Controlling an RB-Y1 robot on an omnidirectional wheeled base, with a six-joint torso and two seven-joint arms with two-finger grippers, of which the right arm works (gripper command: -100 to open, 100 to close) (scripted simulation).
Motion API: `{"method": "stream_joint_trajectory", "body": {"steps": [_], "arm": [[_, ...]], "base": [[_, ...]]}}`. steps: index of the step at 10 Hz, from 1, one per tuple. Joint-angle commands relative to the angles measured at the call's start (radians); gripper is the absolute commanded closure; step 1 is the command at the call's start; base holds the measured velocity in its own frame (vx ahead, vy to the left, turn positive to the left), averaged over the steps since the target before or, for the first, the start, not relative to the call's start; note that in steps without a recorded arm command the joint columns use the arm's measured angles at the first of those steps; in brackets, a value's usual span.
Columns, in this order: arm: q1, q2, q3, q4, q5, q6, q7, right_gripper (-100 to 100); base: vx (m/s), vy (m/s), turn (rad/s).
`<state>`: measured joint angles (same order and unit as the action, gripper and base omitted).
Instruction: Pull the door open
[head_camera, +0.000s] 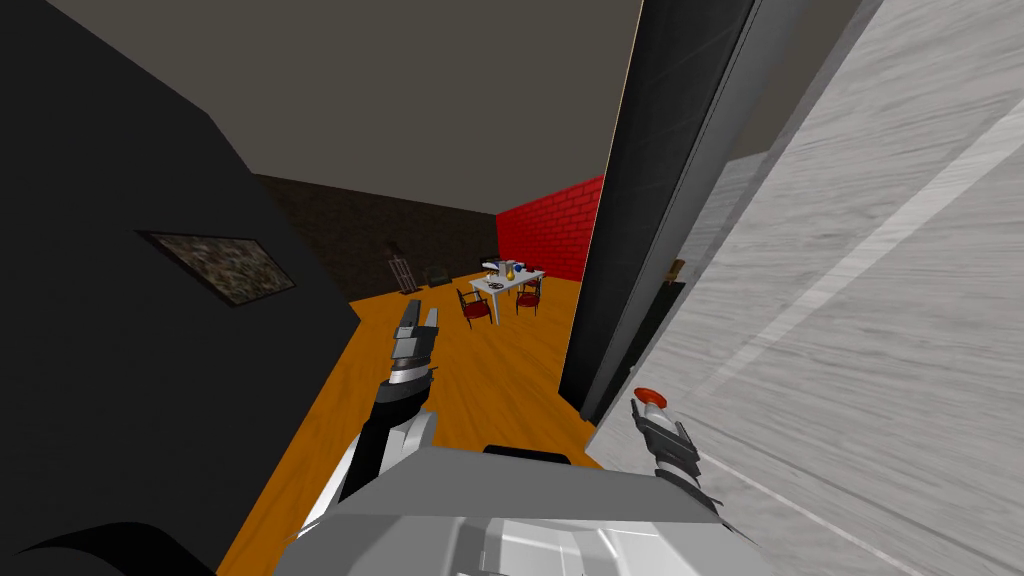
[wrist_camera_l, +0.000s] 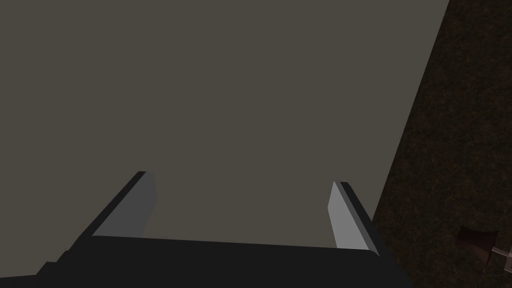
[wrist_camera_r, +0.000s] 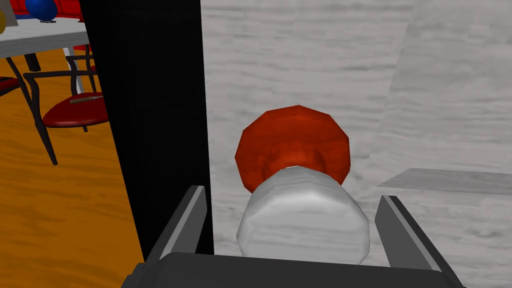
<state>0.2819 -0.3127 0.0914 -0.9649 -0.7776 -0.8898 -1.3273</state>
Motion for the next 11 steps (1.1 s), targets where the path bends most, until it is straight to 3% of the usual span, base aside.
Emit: {"method": "stream_joint_trajectory", "body": {"steps": [1,6,11], "arm": [[0.0,0.002,0.0,-0.002,0.0,0.001,0.004,100],[0.0,0.002,0.0,-0.002,0.0,0.001,0.004,100],[0.024,-0.044,0.065,-0.014,0.03,-0.016,-0.067,100]], "base": [[-0.006,-0.003,-0.023],[-0.01,0.0,0.004],[-0.209,-0.009,0.118]]}}
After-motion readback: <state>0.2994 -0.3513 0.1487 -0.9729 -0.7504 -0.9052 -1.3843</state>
